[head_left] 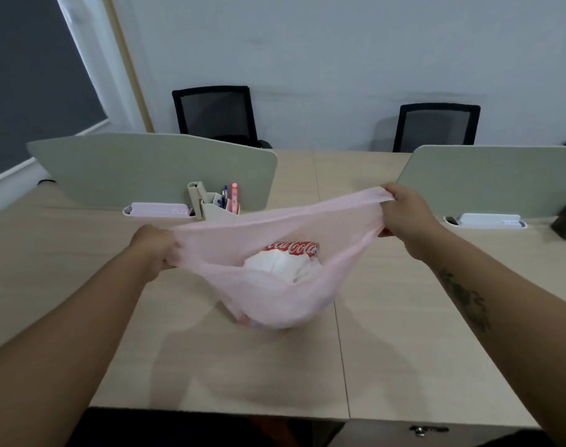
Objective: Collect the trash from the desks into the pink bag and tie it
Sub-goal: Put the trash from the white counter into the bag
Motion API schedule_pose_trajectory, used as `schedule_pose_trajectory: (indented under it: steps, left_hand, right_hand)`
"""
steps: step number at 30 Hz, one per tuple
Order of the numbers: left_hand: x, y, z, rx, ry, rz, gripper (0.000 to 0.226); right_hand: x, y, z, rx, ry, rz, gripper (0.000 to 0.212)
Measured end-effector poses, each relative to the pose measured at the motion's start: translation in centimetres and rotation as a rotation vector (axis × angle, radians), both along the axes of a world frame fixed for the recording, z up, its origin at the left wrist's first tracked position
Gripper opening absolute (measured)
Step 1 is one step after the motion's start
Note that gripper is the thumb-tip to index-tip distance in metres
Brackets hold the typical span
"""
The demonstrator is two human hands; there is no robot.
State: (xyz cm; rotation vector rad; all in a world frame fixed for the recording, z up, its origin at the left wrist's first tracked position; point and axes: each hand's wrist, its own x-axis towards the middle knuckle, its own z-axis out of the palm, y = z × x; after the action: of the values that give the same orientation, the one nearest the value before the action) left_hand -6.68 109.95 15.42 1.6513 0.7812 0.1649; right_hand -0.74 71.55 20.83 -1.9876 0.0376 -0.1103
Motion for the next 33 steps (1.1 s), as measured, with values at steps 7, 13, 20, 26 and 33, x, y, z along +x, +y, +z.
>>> schedule_pose_trajectory:
  steps: [7,13,20,26,33]
  left_hand:
    - [-0.3,-1.7,11.0,-0.231,-0.504,0.411,0.043]
    - [-11.7,5.2,24.1,0.156,-0.579,0.585,0.031]
    - [-36.6,12.4,32.5,0.564,-0.513,0.87,0.016]
    - [-62.5,15.0,33.2,0.776,-0.335,1.222,0.023]
    - [-90.6,15.5,31.4,0.827,-0.124,1.447,0.016]
  right_hand:
    - [3.6,3.7,6.7,0.24,-0.155,0.107,0.026]
    - [2.8,14.4,15.3,0.394,-0.282,0.336,0.022]
    - [-10.4,31.5,22.6,0.521,-0.306,0.735,0.02]
    - [-30.8,46.3,24.3,0.666,-0.228,1.092,0.023]
    - [-59.3,61.6,19.4,0.697,0.093,1.368,0.027]
